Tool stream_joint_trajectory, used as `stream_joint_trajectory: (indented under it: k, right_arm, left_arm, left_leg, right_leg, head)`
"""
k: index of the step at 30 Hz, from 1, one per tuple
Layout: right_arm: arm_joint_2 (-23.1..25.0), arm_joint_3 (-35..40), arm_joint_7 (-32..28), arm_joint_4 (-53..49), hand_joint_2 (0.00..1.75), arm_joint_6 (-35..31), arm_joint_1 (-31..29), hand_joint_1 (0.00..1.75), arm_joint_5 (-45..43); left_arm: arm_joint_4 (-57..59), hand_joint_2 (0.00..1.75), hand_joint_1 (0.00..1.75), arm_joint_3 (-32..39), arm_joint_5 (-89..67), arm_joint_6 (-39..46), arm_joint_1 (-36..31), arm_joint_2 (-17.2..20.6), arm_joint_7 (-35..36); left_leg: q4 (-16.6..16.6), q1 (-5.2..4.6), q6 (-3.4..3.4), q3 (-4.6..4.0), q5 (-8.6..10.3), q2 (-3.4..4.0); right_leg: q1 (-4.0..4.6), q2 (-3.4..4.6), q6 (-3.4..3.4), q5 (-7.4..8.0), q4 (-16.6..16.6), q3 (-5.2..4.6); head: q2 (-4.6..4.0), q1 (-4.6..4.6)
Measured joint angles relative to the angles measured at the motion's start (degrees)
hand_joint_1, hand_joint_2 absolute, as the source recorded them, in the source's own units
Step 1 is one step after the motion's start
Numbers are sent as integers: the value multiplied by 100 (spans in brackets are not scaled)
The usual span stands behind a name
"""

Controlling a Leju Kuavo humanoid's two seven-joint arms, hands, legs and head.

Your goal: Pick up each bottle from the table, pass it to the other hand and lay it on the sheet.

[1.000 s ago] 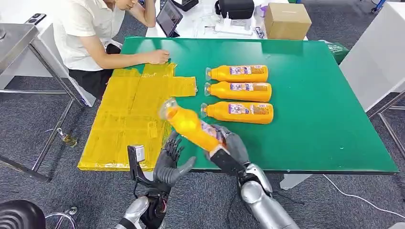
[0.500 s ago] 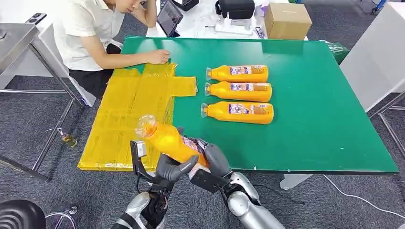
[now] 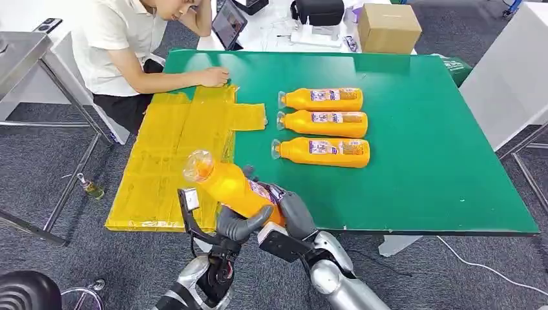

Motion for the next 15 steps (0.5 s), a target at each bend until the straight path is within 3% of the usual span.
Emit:
stream_joint_trajectory:
  k: [15]
  right_arm:
    - [46,413,13,0,175,-463,37,0,514]
  left_arm:
    - [-507,175,175,175,-544,524,223,-2,-468]
  left_leg:
    - [0,0,0,-2,0,2]
  right_leg:
    - [0,1,0,0,0,-4]
  head:
    - [0,0]
